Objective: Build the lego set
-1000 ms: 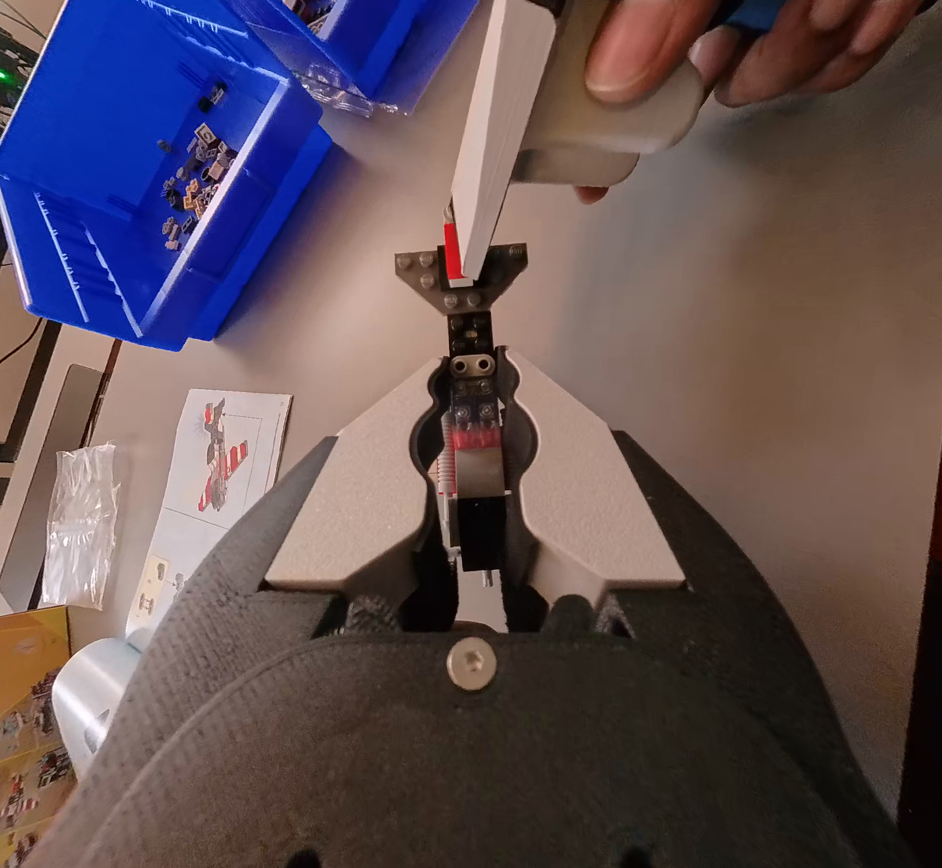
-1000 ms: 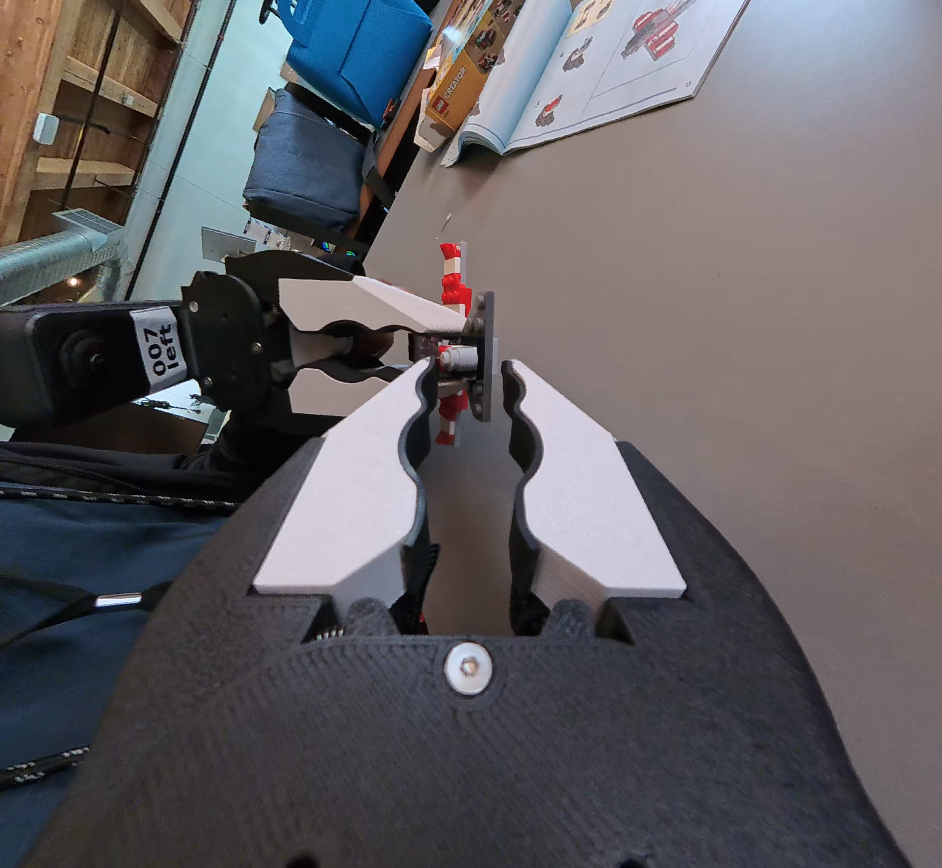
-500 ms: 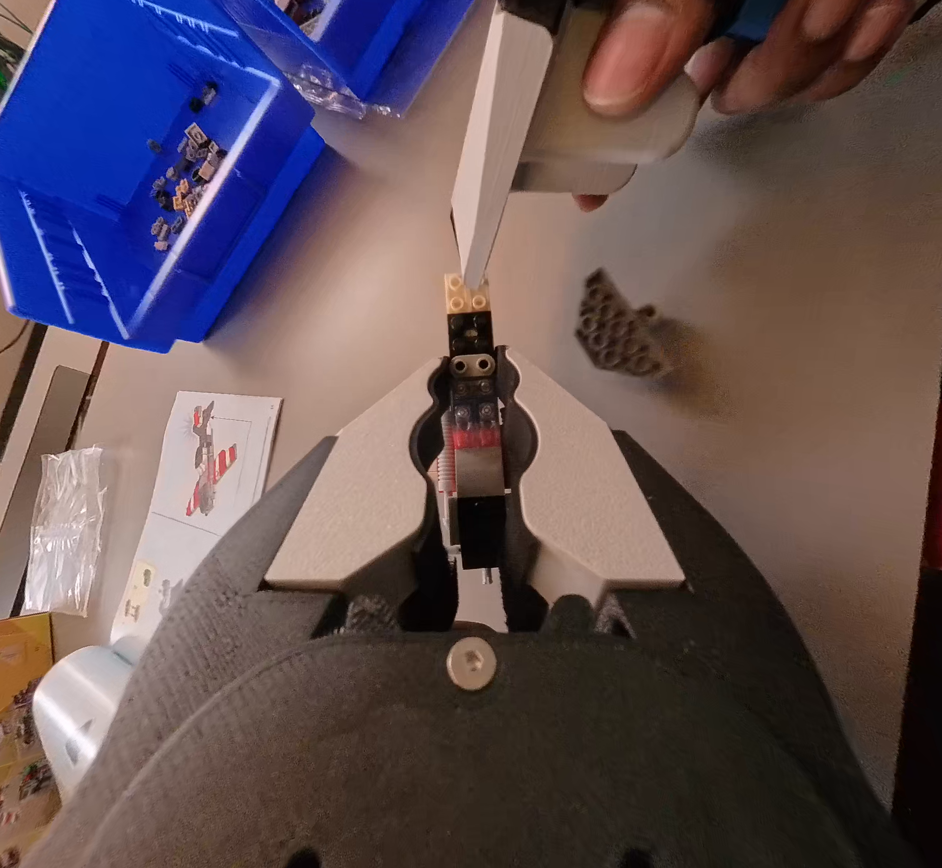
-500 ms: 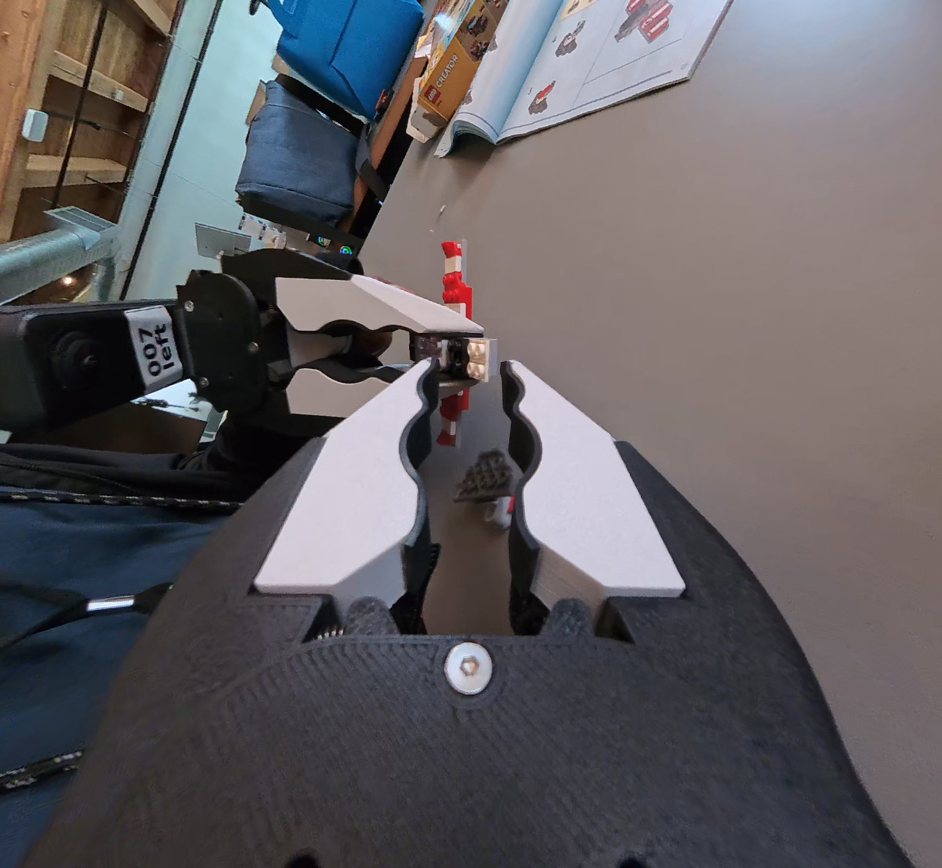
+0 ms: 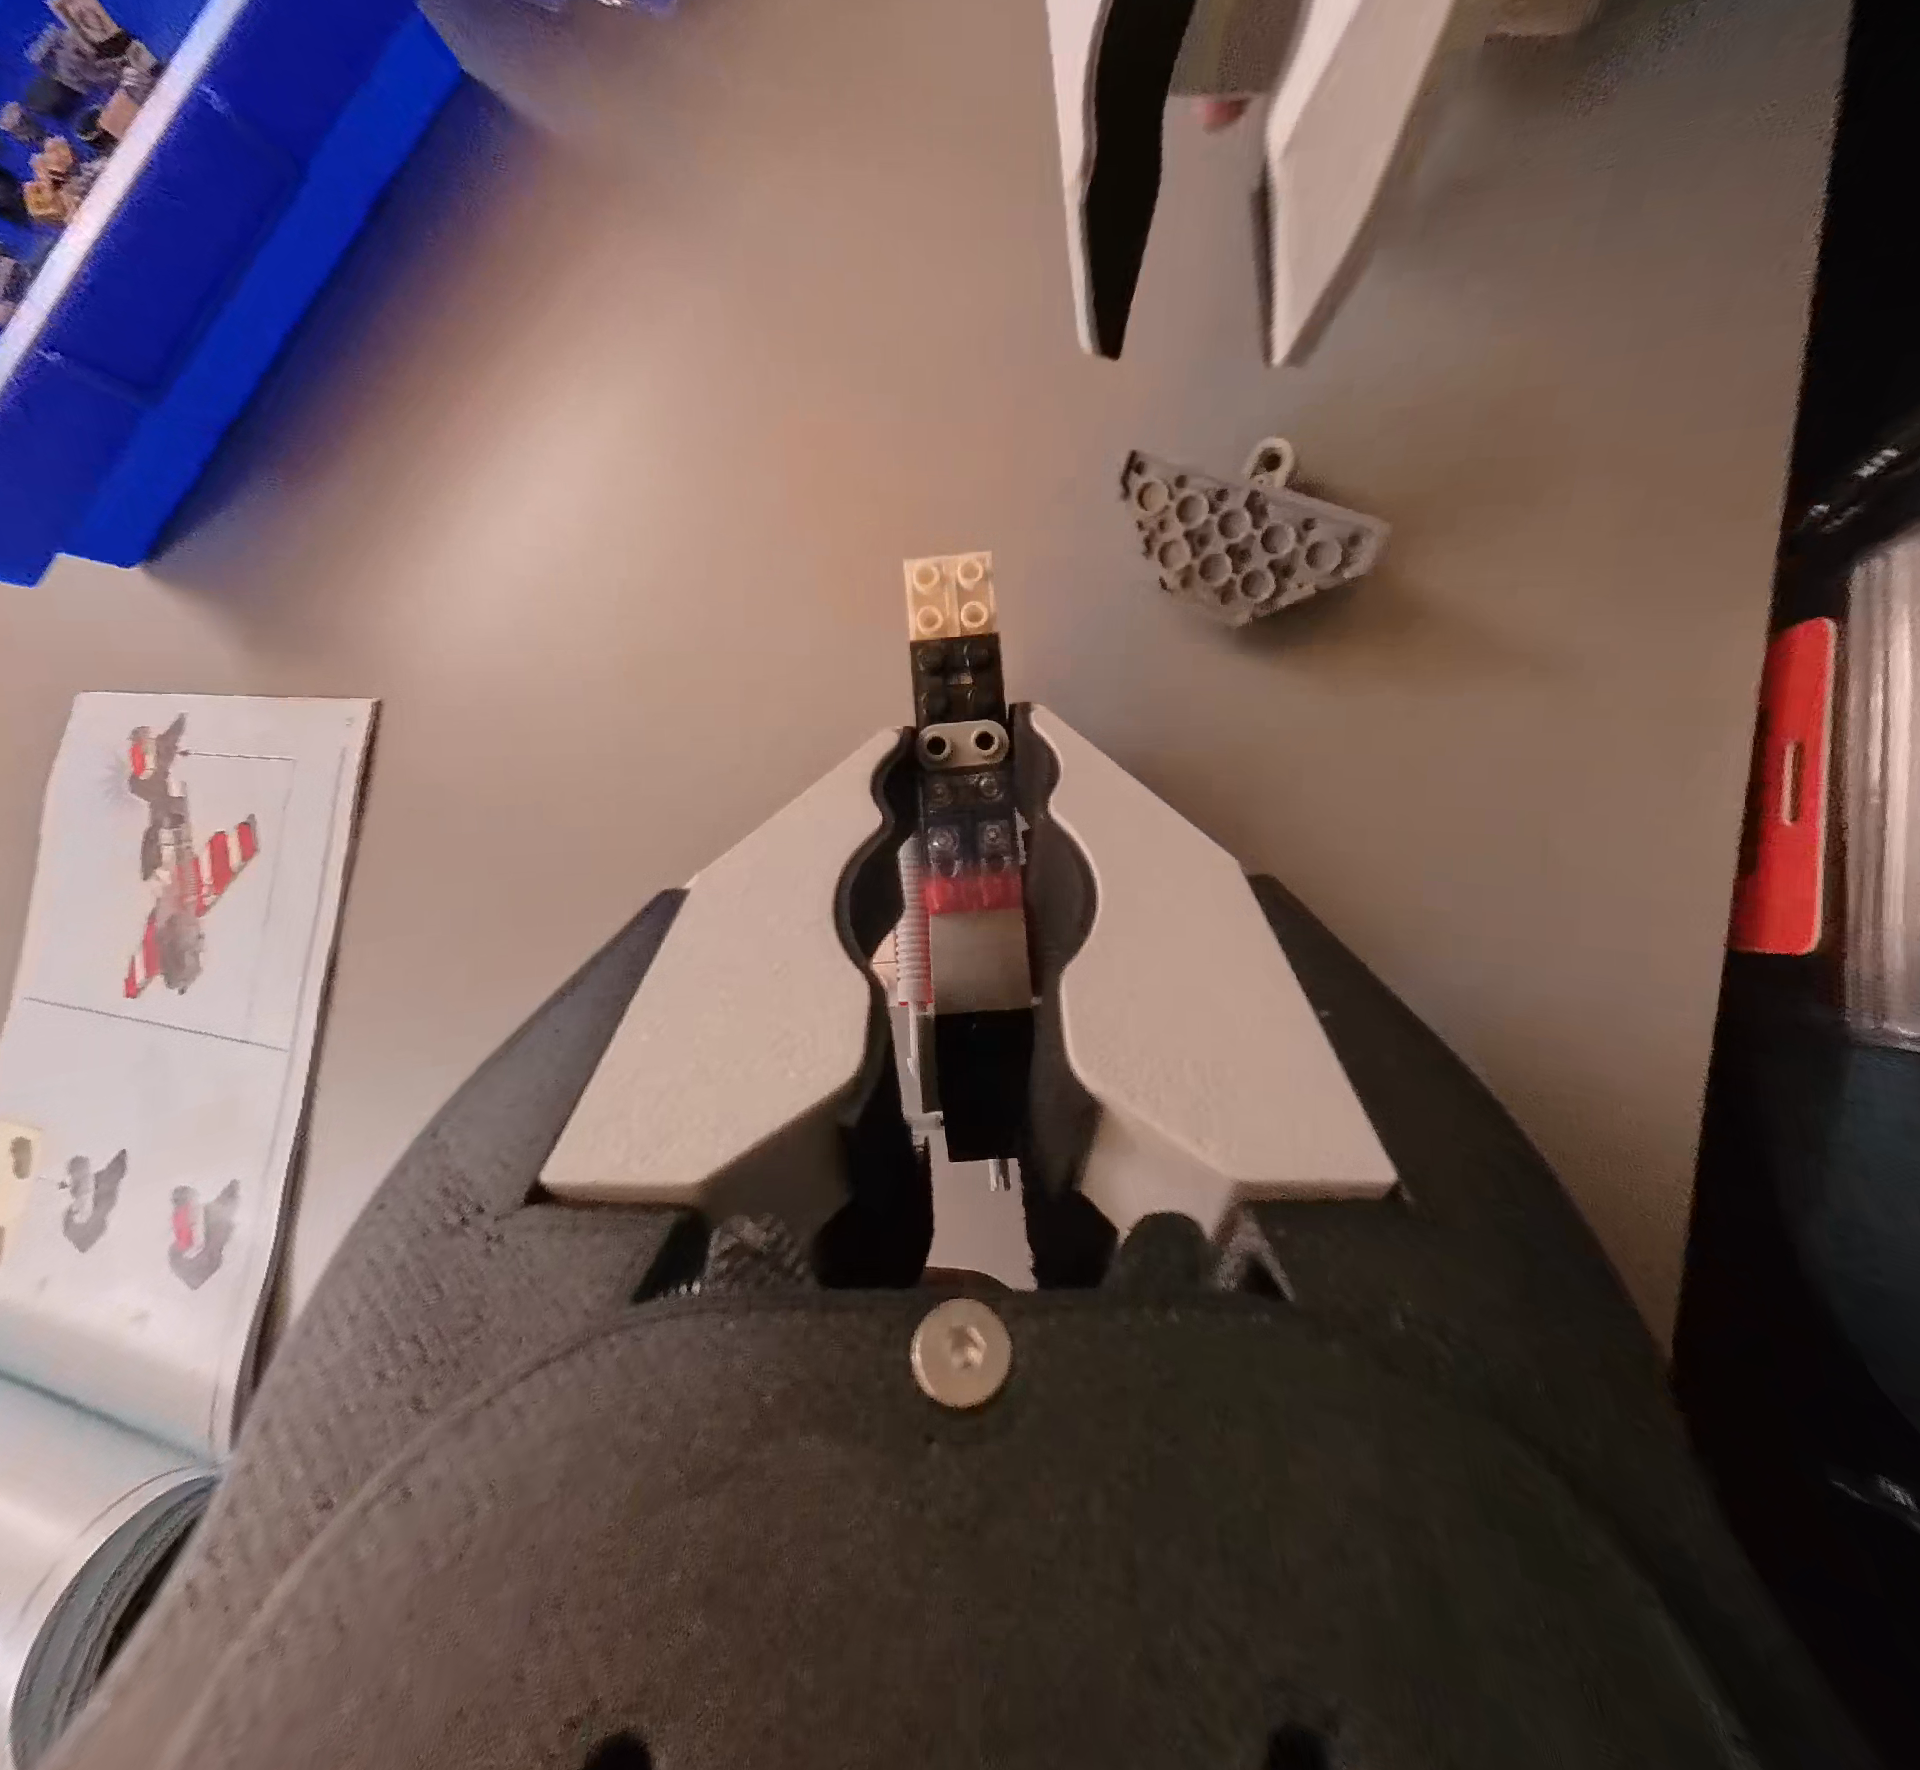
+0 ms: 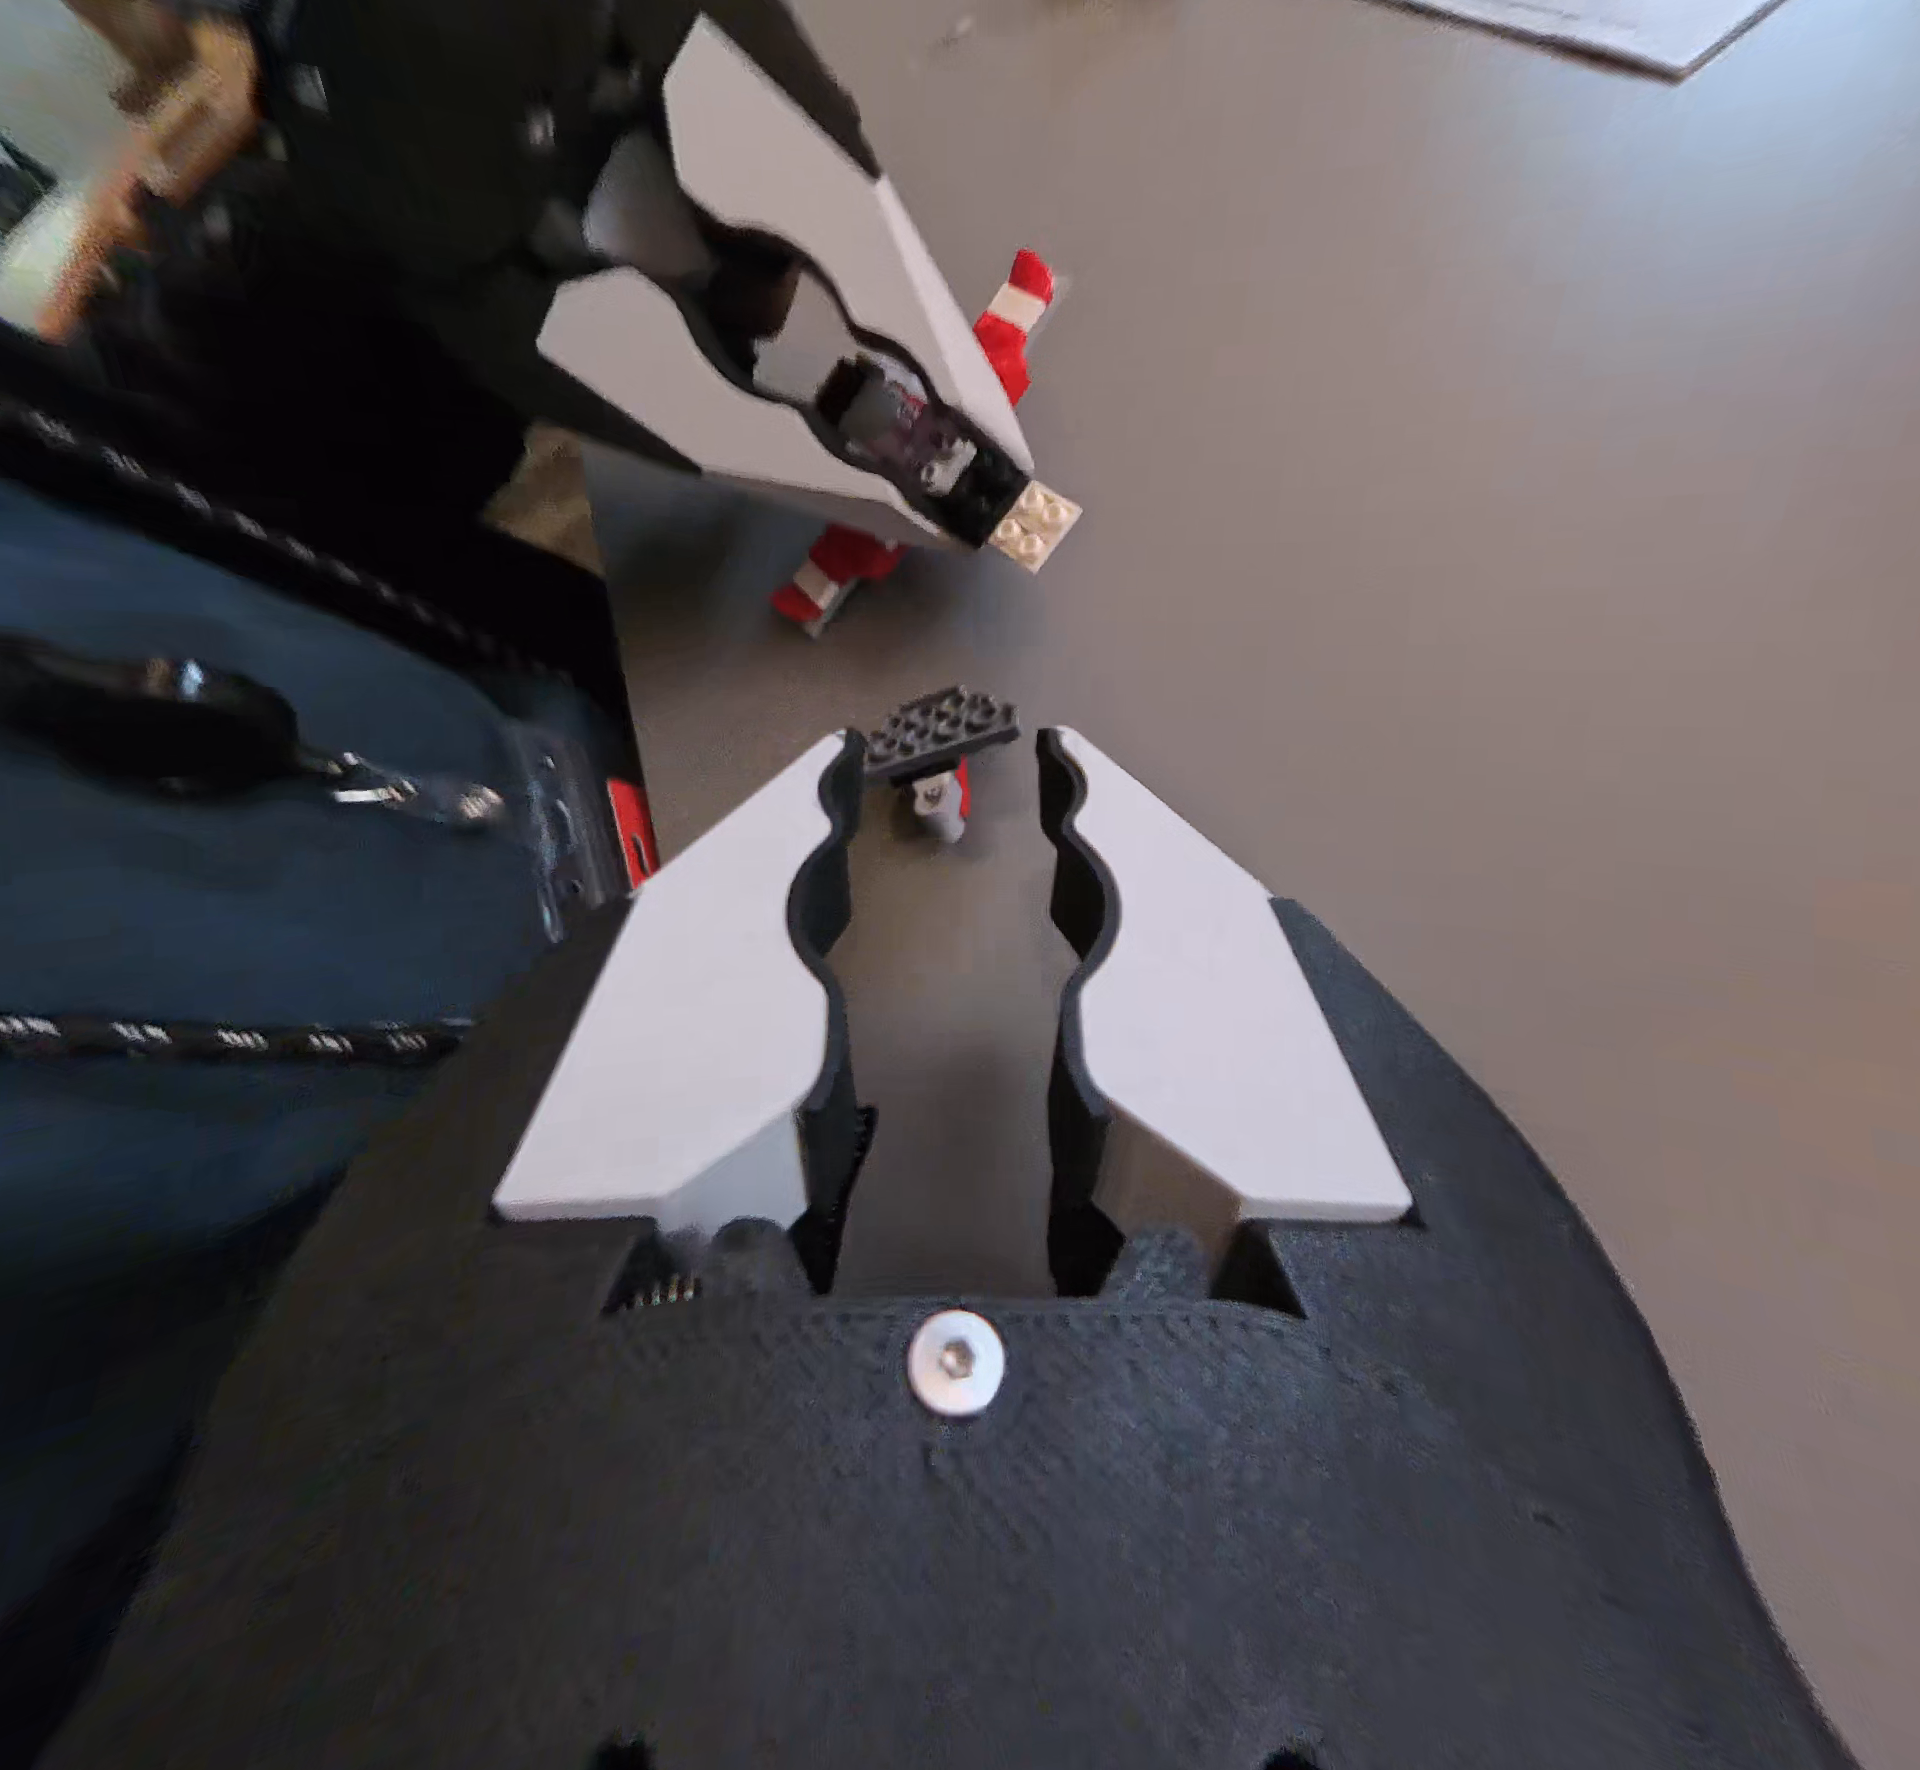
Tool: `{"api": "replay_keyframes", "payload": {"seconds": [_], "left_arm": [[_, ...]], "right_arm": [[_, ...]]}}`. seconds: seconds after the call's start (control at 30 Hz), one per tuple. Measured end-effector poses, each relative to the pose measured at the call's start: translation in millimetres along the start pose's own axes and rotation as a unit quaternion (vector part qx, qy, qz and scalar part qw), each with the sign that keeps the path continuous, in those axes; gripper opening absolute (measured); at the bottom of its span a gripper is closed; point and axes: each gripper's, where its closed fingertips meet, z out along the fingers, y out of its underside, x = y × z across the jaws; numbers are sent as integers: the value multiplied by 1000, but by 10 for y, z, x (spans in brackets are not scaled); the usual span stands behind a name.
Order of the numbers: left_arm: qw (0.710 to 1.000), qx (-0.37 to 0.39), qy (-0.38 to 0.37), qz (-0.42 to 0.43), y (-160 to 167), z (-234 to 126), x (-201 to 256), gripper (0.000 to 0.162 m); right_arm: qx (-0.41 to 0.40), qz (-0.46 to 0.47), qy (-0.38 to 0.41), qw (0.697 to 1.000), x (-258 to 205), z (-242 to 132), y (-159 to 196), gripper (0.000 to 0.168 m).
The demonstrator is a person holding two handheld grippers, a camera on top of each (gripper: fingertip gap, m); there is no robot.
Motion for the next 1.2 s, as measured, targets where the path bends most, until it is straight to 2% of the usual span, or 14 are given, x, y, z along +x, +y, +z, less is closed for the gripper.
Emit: {"api": "replay_keyframes", "payload": {"seconds": [0.23,0.37,0.4,0.43,0.53,0.67,0.77,0.87,1.03,1.2], "left_arm": [[997,-17,68,-13,72,7,135,17],[996,-14,89,-26,112,13,165,18],[995,-12,96,-31,118,10,178,20],[994,-10,99,-36,123,7,180,25],[995,11,87,-54,91,-52,124,42],[992,90,65,-62,-102,-252,54,49],[985,152,68,-33,-300,-363,144,45],[981,178,74,-7,-422,-370,231,41],[977,191,94,7,-503,-348,286,19],[972,194,124,-37,-512,-363,259,15]], "right_arm": [[-74,-80,26,994,-50,137,217,35],[-77,-96,37,992,-54,186,208,22],[-80,-98,40,991,-47,193,215,13],[-80,-98,42,991,-44,198,215,11],[-74,-87,38,993,-46,186,202,10],[-23,-10,-6,1000,-110,136,42,9],[13,74,-55,996,-176,120,-92,8],[41,124,-99,986,-256,111,-209,8],[63,157,-143,975,-345,93,-301,8],[79,164,-152,971,-324,69,-341,8]]}}
